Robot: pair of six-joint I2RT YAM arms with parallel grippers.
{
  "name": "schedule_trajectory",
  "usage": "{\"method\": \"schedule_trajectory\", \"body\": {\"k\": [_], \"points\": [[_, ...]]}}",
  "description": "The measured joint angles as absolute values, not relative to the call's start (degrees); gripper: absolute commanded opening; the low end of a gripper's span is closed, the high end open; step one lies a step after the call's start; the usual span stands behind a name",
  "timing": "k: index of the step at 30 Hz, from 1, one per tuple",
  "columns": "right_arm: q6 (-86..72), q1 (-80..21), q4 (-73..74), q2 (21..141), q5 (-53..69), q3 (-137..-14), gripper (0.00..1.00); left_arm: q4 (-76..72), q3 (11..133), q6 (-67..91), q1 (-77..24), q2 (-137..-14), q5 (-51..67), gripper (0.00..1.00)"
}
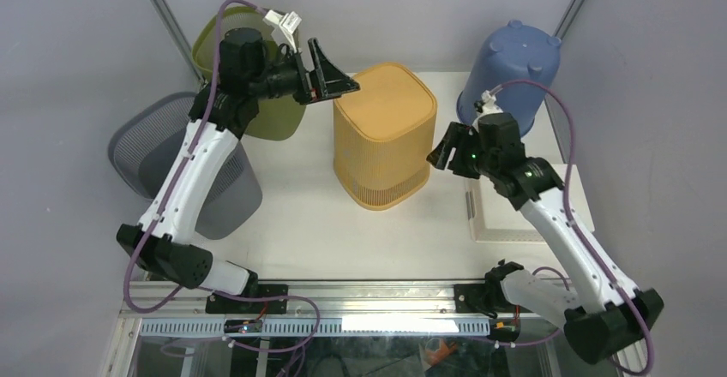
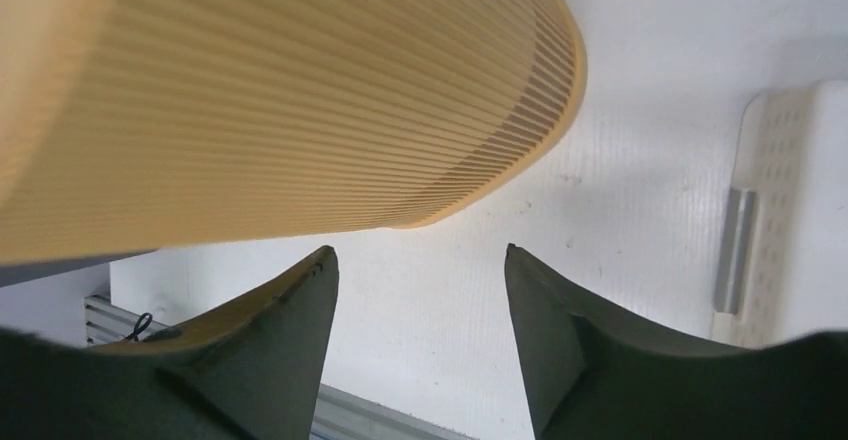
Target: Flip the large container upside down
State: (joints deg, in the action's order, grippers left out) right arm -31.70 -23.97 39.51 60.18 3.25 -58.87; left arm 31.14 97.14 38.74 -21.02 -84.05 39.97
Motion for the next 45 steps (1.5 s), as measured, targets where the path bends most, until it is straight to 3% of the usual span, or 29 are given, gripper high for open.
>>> {"method": "schedule_trajectory", "body": {"k": [5,12,18,23,27,39,45], "points": [[-26.87,-23.9,41.63,52.16,5.89,-63.57,0.71,37.69,91.22,31.57,-21.04,-75.99,32.29,0.97],[-26.28,-25.06,40.86,51.77,15.7,-63.26,0.72,42.7,77.23,23.07,-25.52,-68.79,23.18,0.95],[-31.2,-25.41,42.7,51.94,6.42,-63.24,0.71,41.89,70.85,21.28,-35.22,-70.91,17.47,0.96],[-35.03,-25.41,45.87,50.09,-3.62,-66.06,0.71,34.33,71.13,23.24,-37.69,-76.69,16.21,0.99],[-35.97,-25.41,47.09,46.19,-8.84,-68.71,0.71,31.86,78.41,23.33,-37.67,-85.97,15.14,0.99],[-37.06,-25.41,54.22,42.92,-14.55,-73.71,0.71,28.88,118.69,22.04,-35.99,-121.99,13.98,0.98],[-37.89,-25.41,56.47,42.26,-14.55,-73.56,0.72,31.81,123.39,21.5,-33.5,-124.68,13.85,0.99]]}}
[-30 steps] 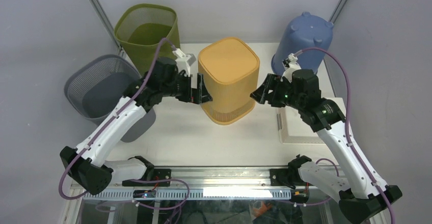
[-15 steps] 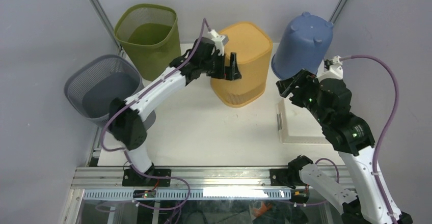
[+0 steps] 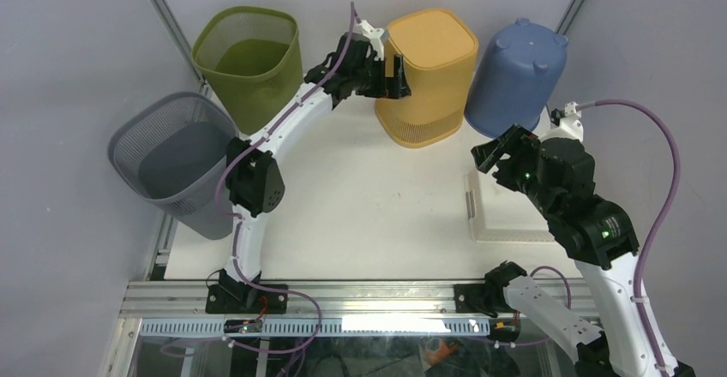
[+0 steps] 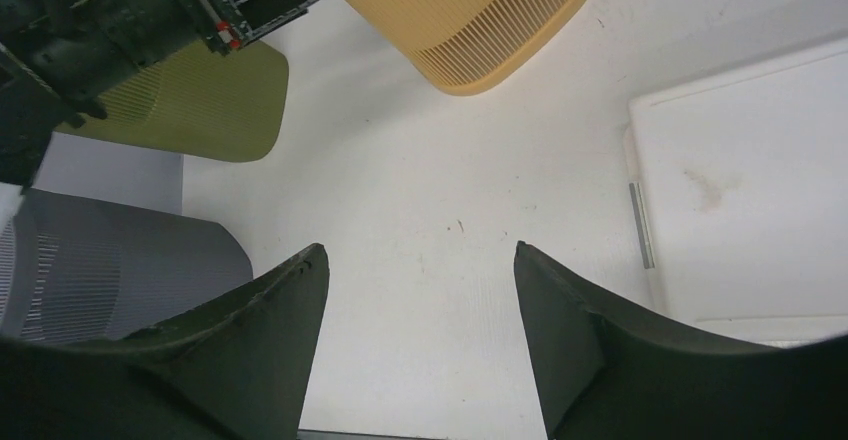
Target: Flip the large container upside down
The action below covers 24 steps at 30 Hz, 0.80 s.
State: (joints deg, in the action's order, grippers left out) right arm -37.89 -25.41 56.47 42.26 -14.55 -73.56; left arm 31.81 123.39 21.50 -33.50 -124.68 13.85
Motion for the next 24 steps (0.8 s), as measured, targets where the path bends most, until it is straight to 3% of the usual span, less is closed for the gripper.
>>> {"method": "schedule_trajectory", "body": {"k": [6,14,24], "points": [[-37.91,-25.41,55.55,43.29,-13.47,-71.42,0.72,36.36,113.6,14.59,-32.77,-111.37,6.87,0.99],[-37.87,-25.41,50.78,48.42,-9.96,-69.49,0.72,40.91,115.72,9.72,-23.2,-95.29,-8.91,0.99],[-37.93,-25.41,49.54,47.72,-9.32,-69.17,0.73,40.18,115.2,1.63,-18.85,-98.56,-18.41,0.99]]}}
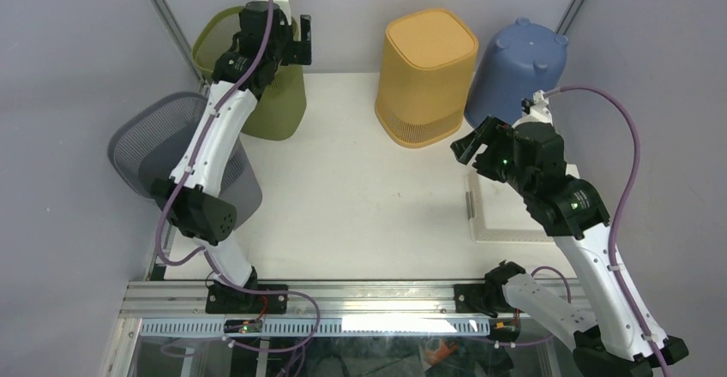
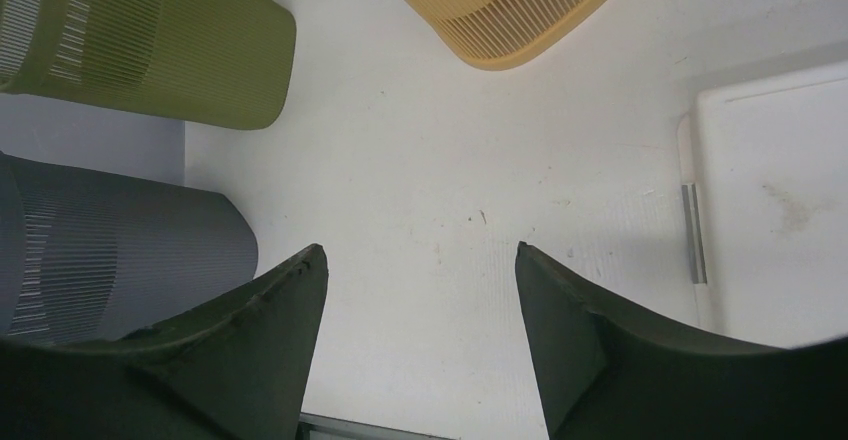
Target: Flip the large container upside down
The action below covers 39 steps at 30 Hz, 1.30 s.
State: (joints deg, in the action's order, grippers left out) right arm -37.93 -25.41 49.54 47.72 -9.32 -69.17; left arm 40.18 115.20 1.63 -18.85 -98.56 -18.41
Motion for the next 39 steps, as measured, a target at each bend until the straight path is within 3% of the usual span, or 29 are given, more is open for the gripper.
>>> {"method": "schedule_trajectory", "body": {"k": [4,8,9,13,18,22,27,33,39], "points": [[-38.06,-25.41,49.56,47.18,-9.13,-69.08,0.73,39.72,115.2,-0.03,-16.91,-103.44,-17.41,0.97],[-38.09,-25.41,49.67,46.11,-9.17,-68.66,0.73,40.71,115.2,-0.71,-15.59,-107.26,-15.77,0.85],[-38.09,-25.41,49.67,45.95,-9.17,-68.62,0.73,41.12,115.2,-0.71,-15.38,-107.68,-15.42,0.8],[-38.09,-25.41,49.65,45.69,-9.19,-68.53,0.72,42.17,115.2,-0.56,-15.35,-108.53,-13.63,0.45],[-38.09,-25.41,49.63,45.69,-9.21,-68.27,0.72,42.02,115.24,-0.58,-15.31,-108.53,-11.4,0.28],[-38.11,-25.41,49.63,45.71,-9.21,-67.44,0.73,42.04,115.26,-0.32,-15.38,-108.53,-8.19,0.0],[-38.13,-25.41,49.6,45.71,-9.17,-66.85,0.73,43.33,115.81,-0.23,-17.47,-108.18,-7.09,0.0],[-38.09,-25.41,49.56,45.89,-9.28,-66.85,0.74,46.0,115.81,0.01,-27.35,-106.15,-6.33,0.0],[-37.76,-25.41,49.58,46.02,-10.96,-66.85,0.76,51.18,117.84,5.06,-31.92,-101.16,0.97,0.0]]}}
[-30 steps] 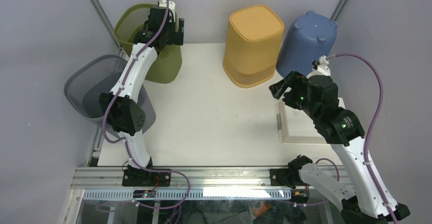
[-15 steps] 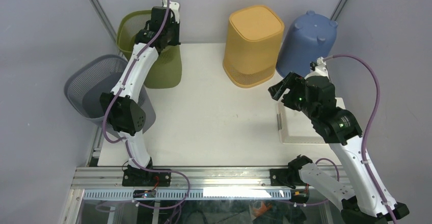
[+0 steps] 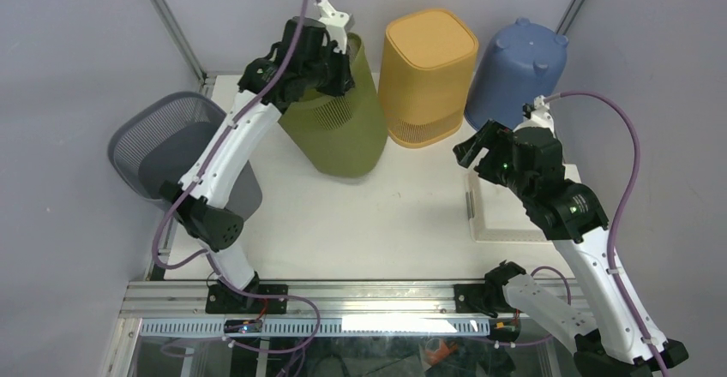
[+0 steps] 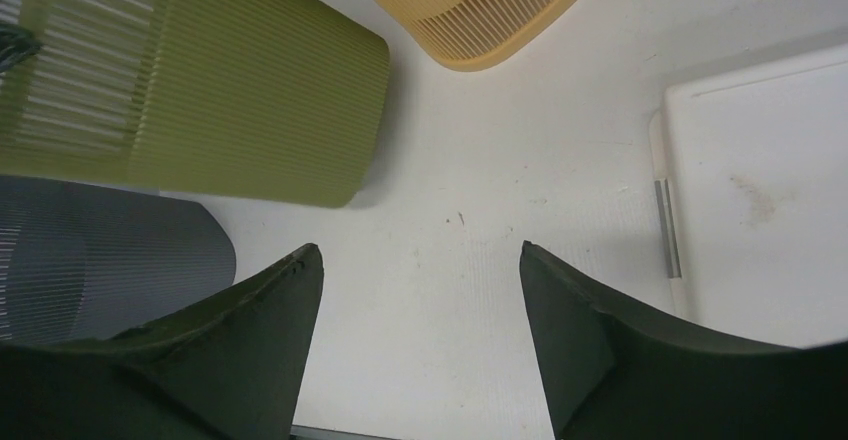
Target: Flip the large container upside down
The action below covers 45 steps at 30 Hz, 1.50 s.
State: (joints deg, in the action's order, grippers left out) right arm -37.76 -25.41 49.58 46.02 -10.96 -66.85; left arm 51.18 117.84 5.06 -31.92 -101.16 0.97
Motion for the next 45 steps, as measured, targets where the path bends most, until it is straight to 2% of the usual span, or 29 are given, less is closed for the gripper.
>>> {"method": "schedule_trajectory", "body": {"k": [8,13,20,24,27,32,42,45], "points": [[-36.93,-25.41,49.65,46.3,-11.55,-66.85,0.83,56.8,118.67,15.86,-30.26,-92.47,12.23,0.0],[-37.04,-25.41,49.84,45.74,-10.22,-66.85,0.84,54.85,113.71,21.1,-30.26,-86.94,20.21,0.0],[-36.97,-25.41,51.9,45.06,-9.37,-66.98,0.85,44.03,94.37,30.68,-30.3,-78.41,33.21,0.0],[-36.95,-25.41,53.1,45.1,-9.26,-66.98,0.85,27.11,78.22,40.73,-30.22,-74.72,40.95,0.0],[-36.95,-25.41,53.78,45.32,-8.88,-66.96,0.86,17.89,71.18,46.57,-30.33,-74.41,43.44,0.0],[-37.01,-25.41,54.63,44.95,-8.43,-66.78,0.86,11.77,66.65,50.09,-30.2,-74.41,44.51,0.0],[-38.59,-25.41,57.32,41.89,-6.22,-63.51,0.91,16.49,65.47,42.54,-25.28,-76.03,39.22,0.0],[-39.16,-25.41,57.95,41.19,-5.54,-62.81,0.92,16.99,64.75,41.08,-23.97,-77.56,37.28,0.17]]}}
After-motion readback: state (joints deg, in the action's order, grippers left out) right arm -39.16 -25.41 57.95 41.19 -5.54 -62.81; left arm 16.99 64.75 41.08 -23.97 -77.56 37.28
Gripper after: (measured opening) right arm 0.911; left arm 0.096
